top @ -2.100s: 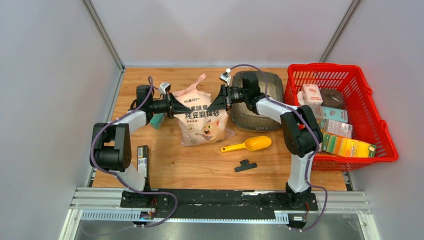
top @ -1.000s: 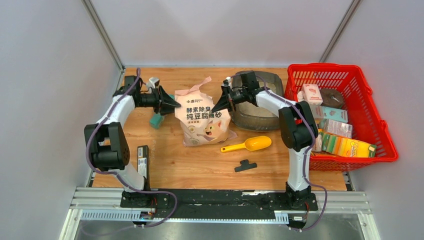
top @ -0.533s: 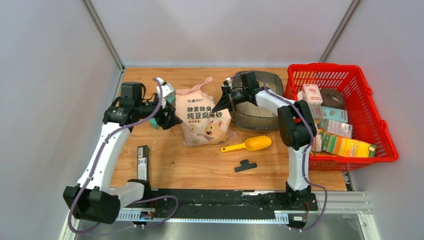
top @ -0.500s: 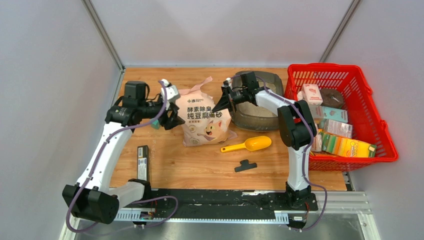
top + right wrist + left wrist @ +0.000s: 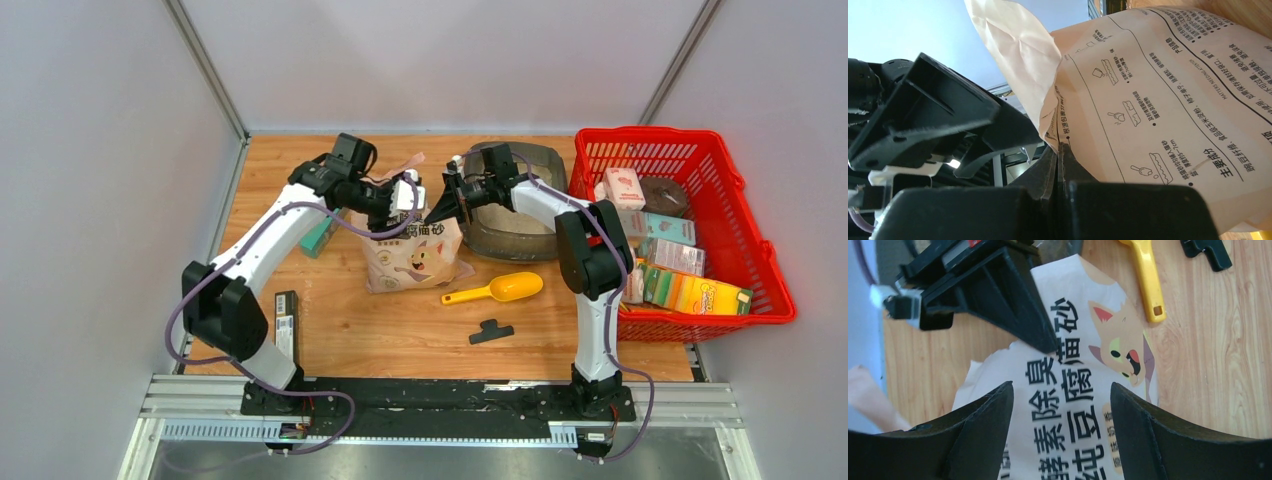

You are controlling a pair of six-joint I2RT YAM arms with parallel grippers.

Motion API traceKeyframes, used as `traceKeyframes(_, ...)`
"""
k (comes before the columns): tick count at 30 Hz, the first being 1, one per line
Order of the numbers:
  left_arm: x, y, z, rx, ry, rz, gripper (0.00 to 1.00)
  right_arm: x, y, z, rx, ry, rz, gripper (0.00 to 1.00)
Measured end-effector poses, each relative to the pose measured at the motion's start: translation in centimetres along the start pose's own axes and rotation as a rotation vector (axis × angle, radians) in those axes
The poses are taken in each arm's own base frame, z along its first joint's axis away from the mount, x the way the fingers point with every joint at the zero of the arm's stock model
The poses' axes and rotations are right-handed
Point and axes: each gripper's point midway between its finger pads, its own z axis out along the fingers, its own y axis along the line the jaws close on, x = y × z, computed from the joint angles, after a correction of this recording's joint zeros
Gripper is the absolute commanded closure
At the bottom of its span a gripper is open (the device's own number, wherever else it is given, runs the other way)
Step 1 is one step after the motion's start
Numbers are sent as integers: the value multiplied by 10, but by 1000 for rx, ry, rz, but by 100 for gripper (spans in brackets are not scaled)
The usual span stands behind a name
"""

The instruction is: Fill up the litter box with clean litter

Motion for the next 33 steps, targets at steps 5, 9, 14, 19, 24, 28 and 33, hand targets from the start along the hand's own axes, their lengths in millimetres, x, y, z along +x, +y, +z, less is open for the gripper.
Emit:
traceKeyframes(5,7,-4,23,73,30,36,22,0,0,0,-1,2,-1,100)
traceKeyframes(9,15,-4,25,77,63,56,22,0,0,0,-1,1,-2,100)
traceKeyframes(14,28,1,28,55,106,96,26,0,0,0,-1,1,-2,100)
traceKeyframes(19,40,-4,35,64,119,113,37,0,0,0,0,-1,1,100)
traceKeyframes(24,42,-3,38,53,117,97,46,-1,0,0,3,-4,6,100)
traceKeyframes(28,42,-3,37,43,124,58,49,-1,-2,-3,6,-8,24,100)
traceKeyframes(33,42,-6,38,50,121,39,54,2,-5,-3,15,-3,62,100)
